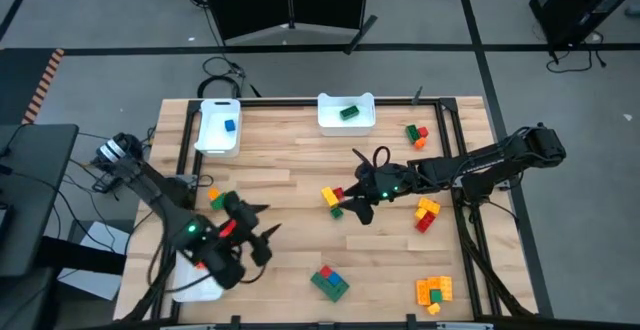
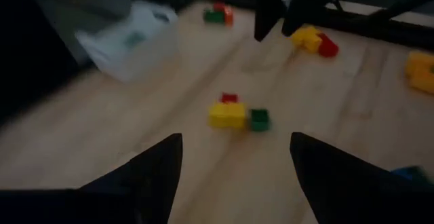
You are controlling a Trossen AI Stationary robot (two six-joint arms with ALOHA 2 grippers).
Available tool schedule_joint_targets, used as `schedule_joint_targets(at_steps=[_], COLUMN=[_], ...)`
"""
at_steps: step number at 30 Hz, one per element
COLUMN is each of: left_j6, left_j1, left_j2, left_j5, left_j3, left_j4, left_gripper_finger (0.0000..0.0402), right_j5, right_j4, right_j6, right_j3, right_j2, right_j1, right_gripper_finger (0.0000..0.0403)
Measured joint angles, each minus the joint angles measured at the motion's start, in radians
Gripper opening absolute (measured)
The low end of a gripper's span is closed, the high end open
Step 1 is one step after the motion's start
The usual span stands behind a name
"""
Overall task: Sort blocks by size
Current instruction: Put the green 8 stud game piece into the top right white bin
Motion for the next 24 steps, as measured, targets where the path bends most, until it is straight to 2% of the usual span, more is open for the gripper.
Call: schedule_joint_targets(at_steps=[3, 8, 13, 19, 24], left_j6=[0.104, 0.33, 0.421, 0.526, 0.619], left_j1=[0.071, 0.161, 0.226, 0.247, 0.279], left_j2=[0.007, 0.045, 0.083, 0.097, 0.096], left_j5=[0.105, 0.188, 0.211, 0.188, 0.235], left_j3=[0.0, 0.0, 0.0, 0.0, -0.011], left_j4=[0.118, 0.313, 0.311, 0.344, 0.366], left_gripper_finger=[0.0282, 0.0275, 0.025, 0.0223, 0.0211], right_j5=[-0.052, -0.093, -0.106, 0.027, 0.127], right_j4=[-0.012, -0.085, -0.287, -0.634, -0.776], right_j6=[-0.007, 0.008, 0.038, 0.042, 0.093], right_j3=[0.0, 0.0, 0.059, 0.211, 0.3], right_j2=[-0.001, -0.002, -0.002, -0.002, -0.002], right_j1=[0.0, 0.0, 0.006, 0.019, -0.003], right_gripper_finger=[0.0242, 0.0236, 0.0236, 0.0235, 0.0235])
